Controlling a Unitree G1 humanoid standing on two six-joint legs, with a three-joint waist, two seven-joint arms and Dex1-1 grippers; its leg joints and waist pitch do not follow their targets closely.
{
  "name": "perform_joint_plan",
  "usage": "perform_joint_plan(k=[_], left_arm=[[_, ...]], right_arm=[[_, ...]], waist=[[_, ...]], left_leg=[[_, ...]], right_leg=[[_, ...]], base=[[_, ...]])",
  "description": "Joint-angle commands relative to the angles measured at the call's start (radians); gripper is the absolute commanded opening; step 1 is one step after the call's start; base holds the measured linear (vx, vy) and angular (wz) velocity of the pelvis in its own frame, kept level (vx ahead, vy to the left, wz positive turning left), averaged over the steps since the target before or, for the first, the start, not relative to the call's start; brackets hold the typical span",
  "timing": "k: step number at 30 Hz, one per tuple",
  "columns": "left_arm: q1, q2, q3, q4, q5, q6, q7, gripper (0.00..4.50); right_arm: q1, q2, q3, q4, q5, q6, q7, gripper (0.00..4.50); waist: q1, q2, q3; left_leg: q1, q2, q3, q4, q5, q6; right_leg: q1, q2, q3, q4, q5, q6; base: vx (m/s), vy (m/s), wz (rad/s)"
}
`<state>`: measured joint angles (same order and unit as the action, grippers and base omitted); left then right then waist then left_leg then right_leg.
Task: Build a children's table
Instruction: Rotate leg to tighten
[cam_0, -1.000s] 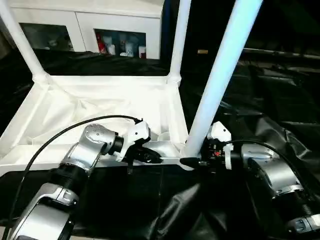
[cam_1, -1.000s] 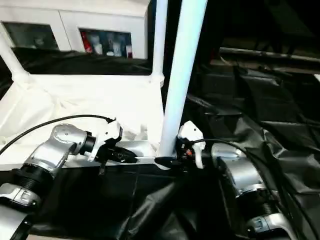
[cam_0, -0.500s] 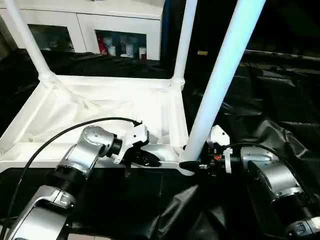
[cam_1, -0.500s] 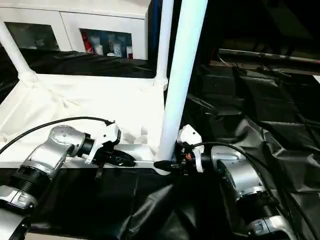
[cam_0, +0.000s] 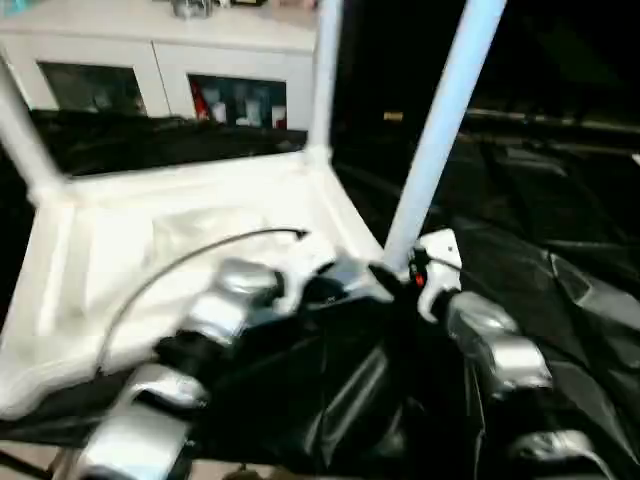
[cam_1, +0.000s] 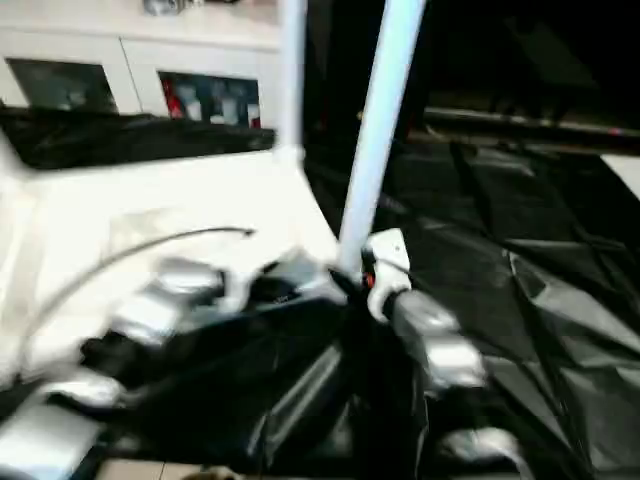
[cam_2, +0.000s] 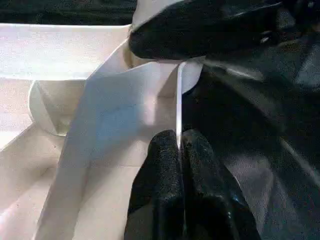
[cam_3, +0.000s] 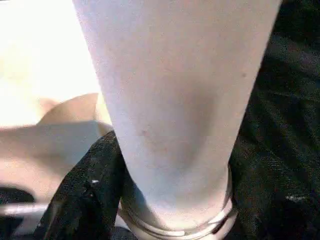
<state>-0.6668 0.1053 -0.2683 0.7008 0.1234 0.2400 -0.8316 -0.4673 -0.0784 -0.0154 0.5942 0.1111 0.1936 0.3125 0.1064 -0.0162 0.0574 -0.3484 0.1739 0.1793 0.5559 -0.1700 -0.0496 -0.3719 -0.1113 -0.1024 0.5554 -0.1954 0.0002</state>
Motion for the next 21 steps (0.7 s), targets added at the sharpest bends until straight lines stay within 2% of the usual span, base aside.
perform_joint_plan(k=[1, 2, 3, 4, 6, 7, 8, 9, 11, 12, 13, 14, 15, 18, 20, 21], left_arm=[[0.002, -0.090, -0.073, 0.025, -0.008, -0.001, -0.021, 0.00], [0.002, -0.089, -0.072, 0.027, -0.010, -0.002, -0.023, 0.00], [0.003, -0.087, -0.072, 0.026, -0.011, -0.003, -0.024, 0.00], [0.001, -0.081, -0.070, 0.031, -0.010, -0.009, -0.032, 0.00], [-0.002, -0.066, -0.067, 0.041, -0.009, -0.026, -0.051, 0.00], [0.000, -0.042, -0.064, 0.042, -0.009, -0.045, -0.076, 0.00], [0.000, -0.030, -0.062, 0.043, -0.010, -0.048, -0.090, 0.00], [0.000, -0.018, -0.062, 0.046, -0.008, -0.059, -0.103, 0.00], [0.003, 0.000, -0.060, 0.046, -0.008, -0.069, -0.123, 0.00], [0.004, 0.008, -0.059, 0.047, -0.009, -0.070, -0.132, 0.00], [0.008, 0.032, -0.058, 0.047, -0.011, -0.087, -0.161, 0.00], [0.008, 0.032, -0.058, 0.047, -0.011, -0.087, -0.161, 0.00], [0.013, 0.054, -0.056, 0.040, -0.018, -0.094, -0.197, 0.00], [0.020, 0.096, -0.056, 0.022, -0.037, -0.107, -0.282, 0.00], [0.028, 0.126, -0.059, 0.005, -0.051, -0.123, -0.346, 0.00], [0.032, 0.141, -0.060, -0.007, -0.061, -0.127, -0.379, 0.00]], right_arm=[[-0.011, 0.071, 0.101, 0.039, -0.044, 0.004, 0.018, 2.65], [-0.013, 0.075, 0.108, 0.036, -0.049, -0.004, 0.025, 2.65], [-0.014, 0.079, 0.112, 0.033, -0.053, -0.010, 0.028, 2.65], [-0.017, 0.081, 0.110, 0.029, -0.051, -0.013, 0.036, 2.65], [-0.023, 0.078, 0.101, 0.022, -0.042, -0.011, 0.050, 3.21], [-0.024, 0.063, 0.089, 0.013, -0.031, -0.006, 0.061, 3.21], [-0.025, 0.052, 0.084, 0.009, -0.027, -0.004, 0.068, 3.38], [-0.024, 0.039, 0.083, 0.002, -0.024, -0.004, 0.085, 3.45], [-0.019, 0.015, 0.091, -0.013, -0.022, -0.013, 0.123, 3.54], [-0.016, 0.003, 0.096, -0.019, -0.022, -0.019, 0.142, 3.54], [-0.004, -0.031, 0.105, -0.047, -0.012, -0.025, 0.208, 3.54], [-0.004, -0.031, 0.105, -0.047, -0.012, -0.025, 0.208, 3.54], [0.013, -0.065, 0.115, -0.085, 0.002, -0.028, 0.281, 3.54], [0.050, -0.142, 0.137, -0.155, 0.020, -0.037, 0.424, 3.54], [0.074, -0.192, 0.149, -0.198, 0.036, -0.035, 0.513, 3.54], [0.084, -0.216, 0.154, -0.218, 0.045, -0.032, 0.555, 3.54]], waist=[[-0.015, 0.009, -0.030], [-0.022, 0.016, -0.028], [-0.025, 0.012, -0.029], [-0.026, 0.019, -0.030], [-0.030, 0.012, -0.027], [-0.031, 0.030, -0.025], [-0.034, 0.021, -0.028], [-0.030, 0.025, -0.027], [-0.031, 0.025, -0.027], [-0.028, 0.023, -0.031], [-0.023, 0.025, -0.034], [-0.021, 0.026, -0.035], [-0.015, 0.024, -0.039], [-0.008, 0.018, -0.037], [-0.001, 0.008, -0.041], [0.002, 0.002, -0.041]], left_leg=[[0.038, 0.058, -0.051, -0.084, -0.638, -0.061], [0.039, 0.062, -0.055, -0.094, -0.699, -0.071], [0.035, 0.064, -0.058, -0.099, -0.715, -0.074], [0.035, 0.066, -0.057, -0.106, -0.743, -0.079], [0.042, 0.060, -0.054, -0.101, -0.747, -0.076], [0.044, 0.056, -0.053, -0.097, -0.744, -0.076], [0.040, 0.054, -0.055, -0.092, -0.716, -0.069], [0.039, 0.053, -0.055, -0.092, -0.701, -0.064], [0.028, 0.054, -0.057, -0.093, -0.664, -0.055], [0.020, 0.057, -0.056, -0.096, -0.628, -0.051], [0.017, 0.059, -0.053, -0.097, -0.588, -0.048], [0.017, 0.059, -0.051, -0.096, -0.572, -0.045], [0.014, 0.062, -0.042, -0.095, -0.518, -0.033], [0.008, 0.062, -0.030, -0.091, -0.449, -0.006], [0.004, 0.063, -0.021, -0.085, -0.376, 0.027], [0.000, 0.062, -0.017, -0.082, -0.356, 0.037]], right_leg=[[0.002, -0.066, 0.014, -0.116, -0.666, -0.028], [0.008, -0.058, 0.006, -0.115, -0.624, -0.028], [0.014, -0.057, 0.006, -0.111, -0.600, -0.029], [0.017, -0.057, 0.007, -0.104, -0.570, -0.037], [0.008, -0.062, 0.007, -0.114, -0.594, -0.042], [0.005, -0.067, 0.007, -0.124, -0.620, -0.038], [0.011, -0.071, 0.004, -0.125, -0.639, -0.030], [0.010, -0.074, 0.006, -0.127, -0.645, -0.028], [0.016, -0.079, 0.011, -0.124, -0.646, -0.026], [0.019, -0.081, 0.021, -0.115, -0.614, -0.035], [0.017, -0.083, 0.030, -0.109, -0.569, -0.056], [0.015, -0.081, 0.032, -0.107, -0.544, -0.065], [0.014, -0.076, 0.042, -0.096, -0.447, -0.099], [0.014, -0.072, 0.052, -0.082, -0.359, -0.143], [0.019, -0.070, 0.061, -0.070, -0.318, -0.173], [0.019, -0.070, 0.065, -0.067, -0.312, -0.175]], base=[[0.000, 0.000, 0.00], [-0.028, 0.050, -0.05], [-0.018, 0.050, -0.03], [-0.018, 0.050, -0.03], [0.000, 0.000, 0.00], [0.000, 0.000, 0.00], [0.000, 0.000, 0.00], [0.000, 0.000, 0.00], [0.000, 0.000, 0.00], [0.000, 0.000, 0.00], [0.000, 0.000, 0.00], [0.000, 0.000, 0.00], [0.000, 0.000, 0.00], [0.000, 0.000, 0.00], [0.025, -0.022, 0.03], [0.055, -0.053, 0.05]])
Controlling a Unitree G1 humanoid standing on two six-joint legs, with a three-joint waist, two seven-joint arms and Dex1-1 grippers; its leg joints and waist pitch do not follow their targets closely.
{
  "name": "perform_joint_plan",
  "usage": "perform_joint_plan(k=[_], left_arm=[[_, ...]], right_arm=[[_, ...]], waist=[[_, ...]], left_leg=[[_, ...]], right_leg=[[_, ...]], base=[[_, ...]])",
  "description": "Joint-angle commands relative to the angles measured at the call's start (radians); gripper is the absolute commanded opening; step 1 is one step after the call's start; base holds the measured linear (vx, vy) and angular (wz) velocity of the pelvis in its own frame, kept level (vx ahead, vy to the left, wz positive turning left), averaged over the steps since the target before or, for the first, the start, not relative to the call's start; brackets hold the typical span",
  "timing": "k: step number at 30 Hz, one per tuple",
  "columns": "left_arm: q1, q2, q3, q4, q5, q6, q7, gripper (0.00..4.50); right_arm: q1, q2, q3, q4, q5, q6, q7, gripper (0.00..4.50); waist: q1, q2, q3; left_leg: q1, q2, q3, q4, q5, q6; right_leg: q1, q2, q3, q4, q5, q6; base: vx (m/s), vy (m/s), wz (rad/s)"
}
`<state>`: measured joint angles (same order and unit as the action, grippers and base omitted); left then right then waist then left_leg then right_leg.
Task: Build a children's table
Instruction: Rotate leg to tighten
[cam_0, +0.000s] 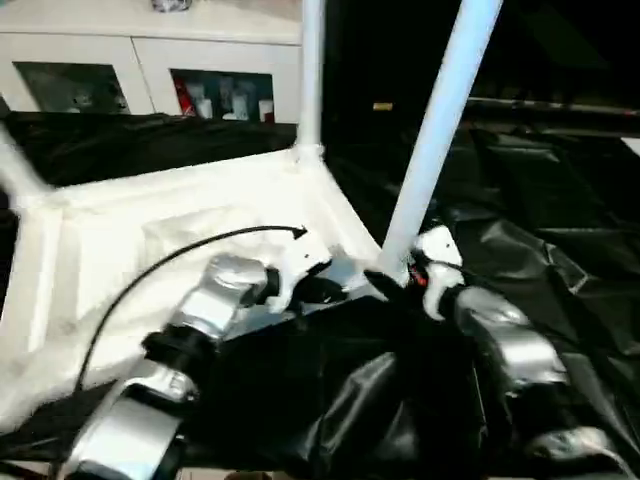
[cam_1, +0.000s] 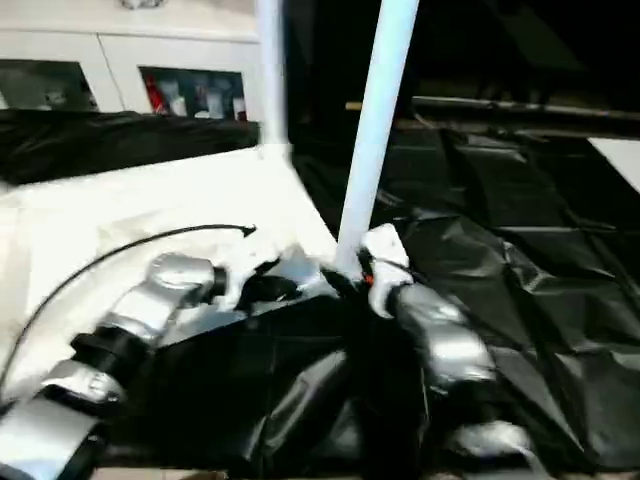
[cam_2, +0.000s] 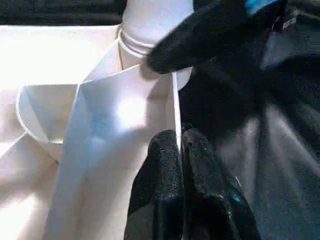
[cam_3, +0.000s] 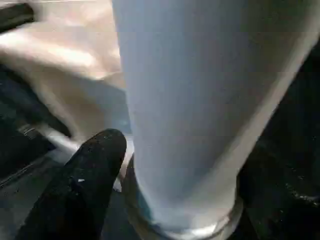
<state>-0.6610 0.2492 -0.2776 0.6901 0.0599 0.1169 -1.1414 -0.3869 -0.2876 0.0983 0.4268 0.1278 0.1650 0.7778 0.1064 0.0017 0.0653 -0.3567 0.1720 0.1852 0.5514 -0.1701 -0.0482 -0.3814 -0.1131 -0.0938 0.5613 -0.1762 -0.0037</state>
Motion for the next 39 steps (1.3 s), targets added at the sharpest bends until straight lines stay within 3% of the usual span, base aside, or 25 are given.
perform_joint_plan(k=[1, 5, 7, 10, 12, 14, 15, 18, 21, 25, 27, 33, 39], left_arm=[[0.031, 0.013, -0.053, -0.010, -0.009, -0.002, -0.104, 0.00], [0.039, 0.060, -0.065, -0.037, -0.017, 0.002, -0.179, 0.00], [0.045, 0.082, -0.066, -0.050, -0.025, 0.012, -0.214, 0.00], [0.056, 0.122, -0.075, -0.070, -0.033, 0.018, -0.279, 0.00], [0.059, 0.132, -0.076, -0.072, -0.035, 0.016, -0.290, 0.00], [0.059, 0.135, -0.074, -0.072, -0.035, 0.014, -0.292, 0.00], [0.055, 0.140, -0.069, -0.064, -0.031, 0.010, -0.290, 0.00], [0.052, 0.146, -0.066, -0.061, -0.032, 0.008, -0.288, 0.00], [0.054, 0.154, -0.068, -0.068, -0.038, 0.011, -0.289, 0.00], [0.053, 0.155, -0.071, -0.066, -0.040, 0.010, -0.287, 0.00], [0.053, 0.155, -0.071, -0.065, -0.041, 0.010, -0.286, 0.00], [0.050, 0.161, -0.070, -0.061, -0.041, 0.005, -0.285, 0.00], [0.051, 0.161, -0.072, -0.064, -0.040, 0.009, -0.285, 0.00]], right_arm=[[0.014, -0.033, 0.046, -0.069, 0.037, 0.002, 0.133, 3.54], [0.032, -0.100, 0.056, -0.109, 0.066, 0.013, 0.250, 3.54], [0.032, -0.122, 0.060, -0.124, 0.073, 0.015, 0.288, 3.54], [0.029, -0.161, 0.070, -0.149, 0.077, 0.004, 0.347, 3.54], [0.028, -0.173, 0.070, -0.155, 0.081, -0.002, 0.362, 3.54], [0.027, -0.178, 0.068, -0.155, 0.083, -0.002, 0.368, 3.54], [0.025, -0.193, 0.061, -0.148, 0.081, -0.015, 0.379, 3.54], [0.026, -0.211, 0.054, -0.145, 0.081, -0.024, 0.389, 3.54], [0.027, -0.216, 0.048, -0.146, 0.089, -0.018, 0.394, 3.54], [0.027, -0.207, 0.049, -0.149, 0.100, 0.000, 0.401, 3.54], [0.027, -0.204, 0.050, -0.148, 0.101, 0.002, 0.402, 3.28], [0.022, -0.188, 0.067, -0.132, 0.104, 0.003, 0.406, 2.86], [0.016, -0.179, 0.083, -0.117, 0.100, 0.003, 0.414, 2.39]], waist=[[0.011, -0.013, -0.051], [0.023, -0.014, -0.055], [0.032, -0.011, -0.064], [0.036, -0.011, -0.070], [0.037, -0.010, -0.066], [0.037, -0.007, -0.061], [0.035, -0.005, -0.057], [0.035, -0.004, -0.055], [0.032, -0.005, -0.058], [0.034, -0.008, -0.062], [0.035, -0.007, -0.062], [0.035, -0.006, -0.061], [0.035, -0.008, -0.062]], left_leg=[[0.010, 0.066, -0.020, -0.073, -0.319, 0.051], [0.008, 0.069, -0.009, -0.061, -0.243, 0.075], [-0.002, 0.068, -0.005, -0.049, -0.129, 0.095], [-0.006, 0.062, -0.001, -0.032, -0.055, 0.133], [-0.008, 0.063, -0.001, -0.034, -0.092, 0.134], [-0.005, 0.067, -0.003, -0.041, -0.150, 0.111], [0.000, 0.070, -0.004, -0.048, -0.212, 0.076], [0.005, 0.072, -0.006, -0.053, -0.255, 0.042], [0.001, 0.071, -0.008, -0.054, -0.247, 0.033], [-0.001, 0.068, -0.005, -0.046, -0.192, 0.056], [-0.001, 0.067, -0.005, -0.045, -0.176, 0.066], [0.000, 0.068, -0.006, -0.047, -0.210, 0.053], [-0.001, 0.068, -0.006, -0.046, -0.197, 0.053]], right_leg=[[0.026, -0.068, 0.059, -0.066, -0.315, -0.183], [0.024, -0.060, 0.059, -0.044, -0.206, -0.233], [0.035, -0.057, 0.054, -0.020, -0.055, -0.261], [0.030, -0.049, 0.053, 0.001, 0.100, -0.292], [0.031, -0.050, 0.050, -0.006, 0.042, -0.288], [0.030, -0.051, 0.051, -0.015, -0.058, -0.270], [0.026, -0.053, 0.052, -0.027, -0.157, -0.251], [0.024, -0.053, 0.054, -0.033, -0.217, -0.236], [0.029, -0.054, 0.055, -0.030, -0.202, -0.230], [0.031, -0.052, 0.054, -0.021, -0.123, -0.248], [0.031, -0.051, 0.053, -0.018, -0.099, -0.256], [0.031, -0.053, 0.053, -0.024, -0.160, -0.249], [0.031, -0.053, 0.053, -0.022, -0.151, -0.247]], base=[[0.055, -0.053, 0.05], [0.074, -0.053, 0.07], [0.065, -0.030, -0.02], [0.000, 0.000, 0.00], [0.000, 0.000, 0.00], [0.000, 0.000, 0.00], [0.000, 0.000, 0.00], [0.000, 0.000, 0.00], [0.000, 0.000, 0.00], [0.000, 0.000, 0.00], [0.000, 0.000, 0.00], [0.000, 0.000, 0.00], [0.000, 0.000, 0.00]])
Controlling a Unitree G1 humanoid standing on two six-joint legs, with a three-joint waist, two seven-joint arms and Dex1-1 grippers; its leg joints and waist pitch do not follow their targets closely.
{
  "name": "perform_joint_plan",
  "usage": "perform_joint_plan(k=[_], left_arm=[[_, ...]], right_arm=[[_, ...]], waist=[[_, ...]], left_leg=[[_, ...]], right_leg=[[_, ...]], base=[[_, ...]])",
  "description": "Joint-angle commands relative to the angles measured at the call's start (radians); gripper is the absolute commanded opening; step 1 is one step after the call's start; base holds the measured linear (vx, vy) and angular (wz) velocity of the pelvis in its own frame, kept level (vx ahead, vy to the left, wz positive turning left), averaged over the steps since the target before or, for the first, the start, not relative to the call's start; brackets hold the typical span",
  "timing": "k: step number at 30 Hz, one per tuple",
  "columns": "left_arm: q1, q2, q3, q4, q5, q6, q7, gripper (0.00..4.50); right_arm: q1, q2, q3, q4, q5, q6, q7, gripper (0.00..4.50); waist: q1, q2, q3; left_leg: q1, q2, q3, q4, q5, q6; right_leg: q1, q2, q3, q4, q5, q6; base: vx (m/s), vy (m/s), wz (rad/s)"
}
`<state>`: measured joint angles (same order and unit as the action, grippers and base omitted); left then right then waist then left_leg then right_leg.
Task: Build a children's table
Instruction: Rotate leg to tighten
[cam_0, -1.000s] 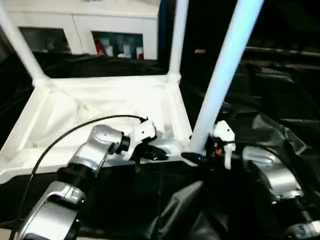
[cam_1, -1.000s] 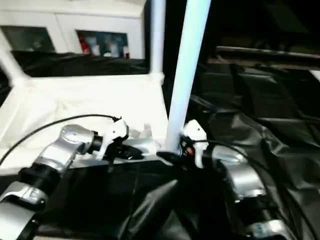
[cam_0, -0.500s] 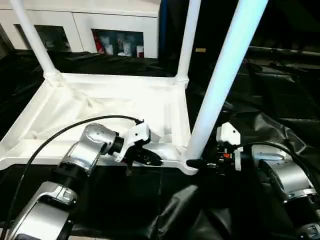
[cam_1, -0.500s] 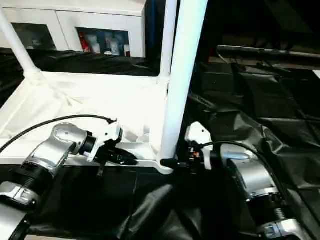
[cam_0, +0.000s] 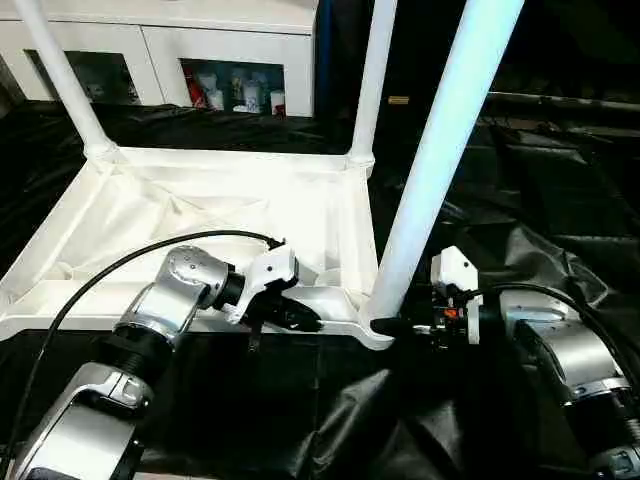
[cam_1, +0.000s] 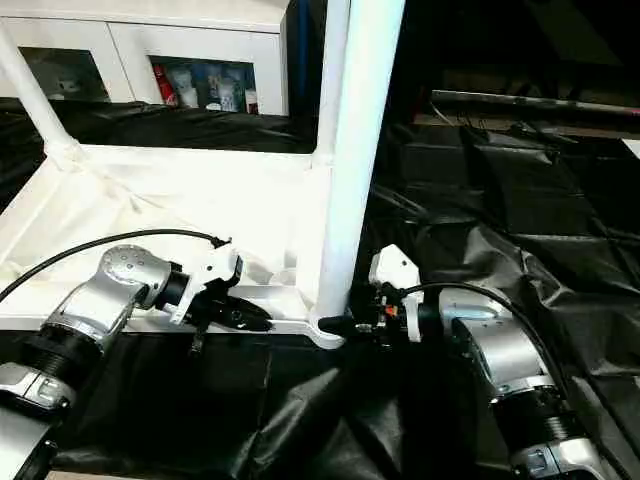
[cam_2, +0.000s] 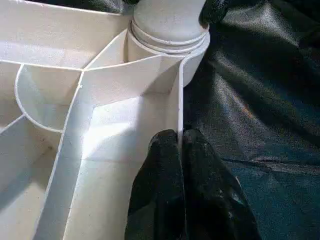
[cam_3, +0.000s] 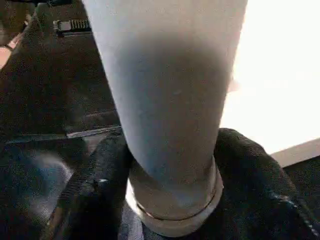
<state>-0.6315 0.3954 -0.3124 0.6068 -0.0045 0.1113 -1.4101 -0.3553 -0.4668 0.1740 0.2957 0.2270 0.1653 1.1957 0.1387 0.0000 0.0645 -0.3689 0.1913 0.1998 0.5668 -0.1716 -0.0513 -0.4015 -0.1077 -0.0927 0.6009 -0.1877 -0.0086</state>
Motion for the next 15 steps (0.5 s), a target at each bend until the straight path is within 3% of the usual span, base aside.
perform_joint_plan(k=[1, 11, 15], left_arm=[[0.022, 0.016, -0.037, 0.020, 0.024, 0.015, -0.017, 0.00], [0.033, 0.020, -0.038, 0.009, 0.021, 0.021, -0.018, 0.00], [0.042, 0.000, -0.023, 0.009, 0.029, 0.035, 0.057, 0.00]], right_arm=[[-0.018, 0.004, 0.009, 0.017, 0.001, 0.005, -0.003, 2.34], [-0.016, 0.012, 0.014, 0.028, 0.004, 0.012, 0.010, 2.07], [0.007, 0.068, -0.013, 0.045, 0.002, 0.026, -0.091, 2.07]], waist=[[0.003, -0.007, -0.061], [0.003, -0.006, -0.065], [0.001, -0.004, -0.065]], left_leg=[[0.010, 0.047, -0.020, -0.060, -0.194, 0.058], [0.011, 0.048, -0.021, -0.059, -0.189, 0.056], [0.011, 0.048, -0.021, -0.059, -0.202, 0.050]], right_leg=[[0.051, -0.058, 0.052, -0.061, -0.134, -0.244], [0.053, -0.058, 0.051, -0.057, -0.122, -0.249], [0.052, -0.059, 0.052, -0.059, -0.131, -0.251]], base=[[0.000, 0.000, 0.00], [0.000, 0.000, 0.00], [0.000, 0.000, 0.00]])
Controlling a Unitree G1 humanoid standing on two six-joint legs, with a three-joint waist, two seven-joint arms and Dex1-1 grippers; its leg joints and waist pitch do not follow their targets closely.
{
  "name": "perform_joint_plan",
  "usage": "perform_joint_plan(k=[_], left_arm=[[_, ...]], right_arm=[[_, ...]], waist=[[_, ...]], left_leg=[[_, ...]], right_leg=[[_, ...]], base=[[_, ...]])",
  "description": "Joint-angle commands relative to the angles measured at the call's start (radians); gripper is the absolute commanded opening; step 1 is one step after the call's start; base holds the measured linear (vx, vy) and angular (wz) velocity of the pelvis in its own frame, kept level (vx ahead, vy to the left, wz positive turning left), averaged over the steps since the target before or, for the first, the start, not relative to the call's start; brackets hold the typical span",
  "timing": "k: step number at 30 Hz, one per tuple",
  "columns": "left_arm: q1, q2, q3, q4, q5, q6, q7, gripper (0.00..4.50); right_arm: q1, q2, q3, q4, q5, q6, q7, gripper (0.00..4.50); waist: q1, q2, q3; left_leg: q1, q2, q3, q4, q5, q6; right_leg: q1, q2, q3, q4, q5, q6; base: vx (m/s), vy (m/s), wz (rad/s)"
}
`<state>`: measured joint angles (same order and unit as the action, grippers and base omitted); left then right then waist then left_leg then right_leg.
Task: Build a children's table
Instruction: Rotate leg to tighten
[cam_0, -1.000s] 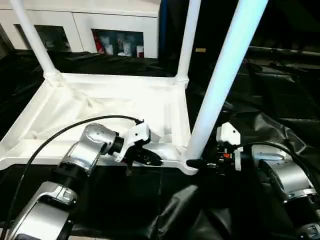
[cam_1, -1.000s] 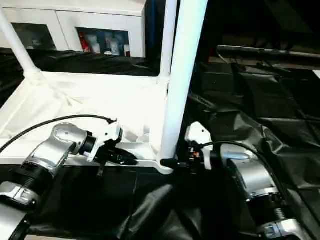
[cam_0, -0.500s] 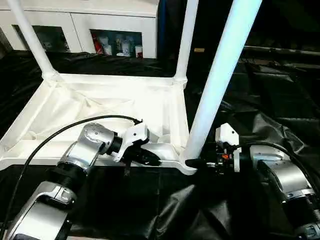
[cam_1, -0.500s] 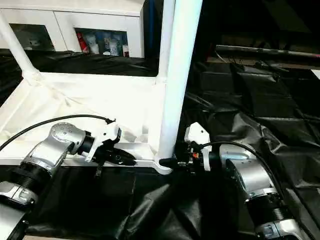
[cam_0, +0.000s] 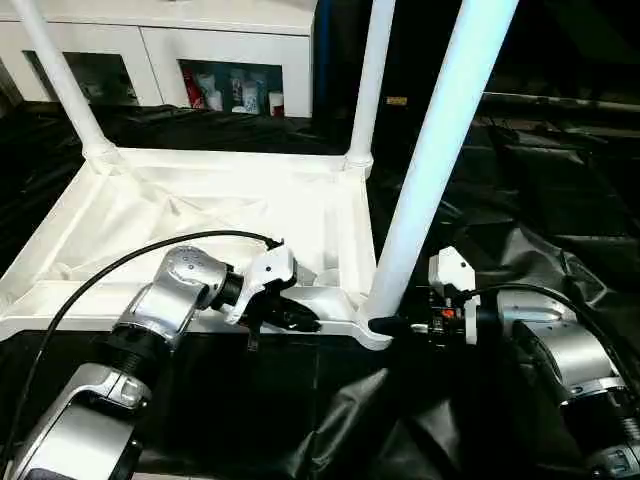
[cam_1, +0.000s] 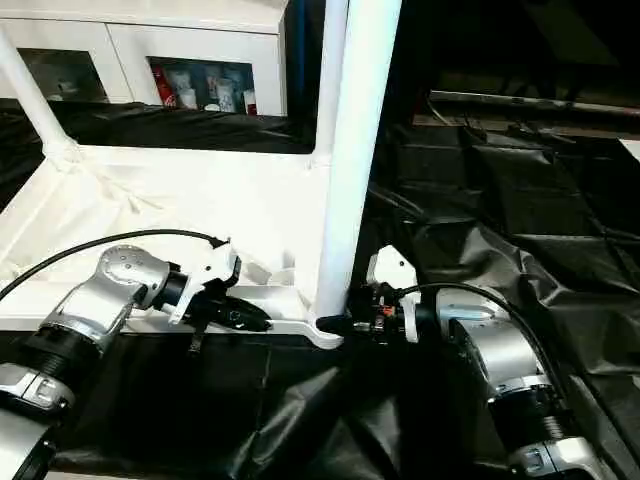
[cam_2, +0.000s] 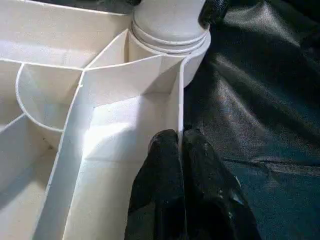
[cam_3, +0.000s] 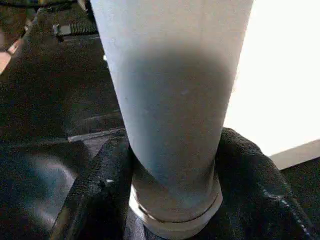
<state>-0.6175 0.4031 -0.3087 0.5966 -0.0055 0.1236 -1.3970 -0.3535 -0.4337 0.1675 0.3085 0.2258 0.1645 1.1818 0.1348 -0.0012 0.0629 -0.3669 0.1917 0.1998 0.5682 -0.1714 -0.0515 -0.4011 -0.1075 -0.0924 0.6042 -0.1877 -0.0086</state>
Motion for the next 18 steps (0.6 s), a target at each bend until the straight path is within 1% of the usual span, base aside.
perform_joint_plan(k=[1, 2, 3, 4, 5, 6, 7, 8, 9, 10, 11, 12, 13, 14, 15, 16, 17, 18], left_arm=[[0.027, -0.014, -0.023, 0.026, 0.034, 0.022, 0.066, 0.00], [0.024, -0.031, -0.019, 0.035, 0.042, 0.028, 0.106, 0.00], [0.024, -0.032, -0.018, 0.035, 0.042, 0.029, 0.108, 0.00], [0.024, -0.032, -0.018, 0.035, 0.042, 0.029, 0.108, 0.00], [0.018, -0.071, -0.013, 0.050, 0.056, 0.044, 0.187, 0.00], [0.012, -0.118, -0.009, 0.065, 0.069, 0.060, 0.273, 0.00], [0.011, -0.131, -0.007, 0.069, 0.073, 0.064, 0.297, 0.00], [0.009, -0.155, -0.008, 0.070, 0.078, 0.075, 0.329, 0.00], [0.009, -0.155, -0.008, 0.070, 0.078, 0.075, 0.329, 0.00], [0.009, -0.162, -0.009, 0.070, 0.079, 0.078, 0.339, 0.00], [0.008, -0.169, -0.009, 0.070, 0.081, 0.082, 0.349, 0.00], [0.003, -0.213, -0.015, 0.068, 0.085, 0.101, 0.394, 0.00], [-0.003, -0.250, -0.023, 0.067, 0.091, 0.115, 0.428, 0.00], [-0.008, -0.280, -0.035, 0.068, 0.097, 0.119, 0.447, 0.00], [-0.014, -0.302, -0.045, 0.069, 0.102, 0.119, 0.460, 0.00], [-0.018, -0.312, -0.049, 0.073, 0.108, 0.116, 0.464, 0.00], [-0.018, -0.313, -0.049, 0.074, 0.109, 0.116, 0.465, 0.00], [-0.023, -0.318, -0.054, 0.078, 0.117, 0.110, 0.467, 0.00]], right_arm=[[0.006, 0.050, -0.013, 0.041, -0.002, 0.030, -0.111, 2.07], [0.006, 0.078, -0.023, 0.062, -0.018, 0.027, -0.177, 2.07], [0.006, 0.079, -0.023, 0.063, -0.019, 0.027, -0.180, 2.07], [0.006, 0.079, -0.023, 0.063, -0.019, 0.027, -0.180, 2.07], [-0.002, 0.150, -0.052, 0.108, -0.038, 0.043, -0.331, 2.07], [-0.014, 0.229, -0.084, 0.152, -0.048, 0.069, -0.485, 2.07], [-0.018, 0.253, -0.093, 0.164, -0.048, 0.079, -0.528, 2.06], [-0.028, 0.288, -0.103, 0.177, -0.050, 0.087, -0.585, 2.06], [-0.028, 0.288, -0.103, 0.177, -0.050, 0.087, -0.585, 2.06], [-0.031, 0.299, -0.106, 0.182, -0.051, 0.089, -0.603, 2.06], [-0.035, 0.310, -0.108, 0.186, -0.052, 0.090, -0.620, 2.06], [-0.056, 0.365, -0.109, 0.207, -0.065, 0.091, -0.697, 2.06], [-0.077, 0.413, -0.106, 0.227, -0.080, 0.087, -0.764, 2.06], [-0.094, 0.449, -0.099, 0.239, -0.087, 0.082, -0.798, 2.06], [-0.104, 0.474, -0.092, 0.244, -0.092, 0.073, -0.815, 2.06], [-0.107, 0.486, -0.088, 0.244, -0.099, 0.066, -0.816, 2.06], [-0.108, 0.487, -0.087, 0.244, -0.099, 0.065, -0.816, 2.06], [-0.106, 0.491, -0.078, 0.238, -0.106, 0.054, -0.800, 2.06]], waist=[[0.003, -0.002, -0.060], [0.001, -0.005, -0.057], [-0.002, -0.006, -0.055], [-0.004, -0.005, -0.053], [-0.007, -0.005, -0.051], [-0.014, -0.002, -0.044], [-0.022, -0.001, -0.041], [-0.029, 0.006, -0.038], [-0.033, 0.003, -0.037], [-0.036, 0.008, -0.040], [-0.042, 0.013, -0.042], [-0.043, 0.025, -0.041], [-0.051, 0.022, -0.038], [-0.054, 0.024, -0.037], [-0.064, 0.025, -0.027], [-0.069, 0.029, -0.022], [-0.075, 0.034, -0.016], [-0.076, 0.055, -0.010]], left_leg=[[0.009, 0.047, -0.022, -0.063, -0.225, 0.042], [0.011, 0.046, -0.023, -0.067, -0.259, 0.027], [0.011, 0.045, -0.023, -0.068, -0.273, 0.018], [0.014, 0.043, -0.027, -0.072, -0.306, 0.001], [0.014, 0.043, -0.029, -0.074, -0.319, -0.005], [0.017, 0.043, -0.032, -0.078, -0.354, -0.023], [0.026, 0.039, -0.039, -0.079, -0.412, -0.046], [0.029, 0.038, -0.050, -0.082, -0.458, -0.059], [0.028, 0.038, -0.053, -0.083, -0.479, -0.062], [0.036, 0.038, -0.058, -0.083, -0.510, -0.061], [0.040, 0.040, -0.063, -0.087, -0.531, -0.058], [0.039, 0.041, -0.066, -0.091, -0.542, -0.060], [0.036, 0.043, -0.069, -0.099, -0.572, -0.067], [0.037, 0.043, -0.071, -0.099, -0.591, -0.072], [0.054, 0.040, -0.075, -0.100, -0.672, -0.076], [0.060, 0.041, -0.076, -0.101, -0.709, -0.075], [0.070, 0.043, -0.077, -0.104, -0.758, -0.075], [0.035, 0.067, -0.075, -0.156, -0.881, -0.081]], right_leg=[[0.051, -0.059, 0.052, -0.067, -0.167, -0.244], [0.049, -0.061, 0.053, -0.075, -0.233, -0.228], [0.048, -0.062, 0.053, -0.078, -0.268, -0.219], [0.047, -0.065, 0.053, -0.088, -0.349, -0.193], [0.046, -0.066, 0.053, -0.091, -0.385, -0.180], [0.038, -0.066, 0.052, -0.098, -0.463, -0.155], [0.033, -0.070, 0.046, -0.112, -0.574, -0.121], [0.036, -0.073, 0.037, -0.123, -0.663, -0.083], [0.038, -0.071, 0.031, -0.129, -0.689, -0.064], [0.039, -0.072, 0.023, -0.140, -0.706, -0.044], [0.040, -0.071, 0.020, -0.143, -0.662, -0.050], [0.043, -0.069, 0.017, -0.144, -0.631, -0.056], [0.044, -0.064, 0.009, -0.144, -0.596, -0.065], [0.045, -0.064, 0.006, -0.144, -0.594, -0.063], [0.036, -0.058, -0.016, -0.162, -0.646, -0.039], [0.035, -0.054, -0.027, -0.170, -0.667, -0.026], [0.034, -0.044, -0.049, -0.184, -0.678, -0.010], [0.082, -0.016, -0.068, -0.119, -0.566, -0.016]], base=[[0.000, 0.000, 0.00], [0.000, 0.000, 0.00], [0.000, 0.000, 0.00], [0.000, 0.000, 0.00], [0.000, 0.000, 0.00], [0.000, 0.000, 0.00], [0.000, 0.000, 0.00], [-0.058, 0.001, -0.11], [-0.059, 0.025, -0.15], [-0.059, 0.025, -0.15], [0.000, 0.000, 0.00], [0.000, 0.000, 0.00], [0.000, 0.000, 0.00], [0.000, 0.000, 0.00], [0.000, 0.000, 0.00], [0.000, 0.000, 0.00], [-0.065, 0.036, -0.08], [-0.112, 0.041, -0.03]])
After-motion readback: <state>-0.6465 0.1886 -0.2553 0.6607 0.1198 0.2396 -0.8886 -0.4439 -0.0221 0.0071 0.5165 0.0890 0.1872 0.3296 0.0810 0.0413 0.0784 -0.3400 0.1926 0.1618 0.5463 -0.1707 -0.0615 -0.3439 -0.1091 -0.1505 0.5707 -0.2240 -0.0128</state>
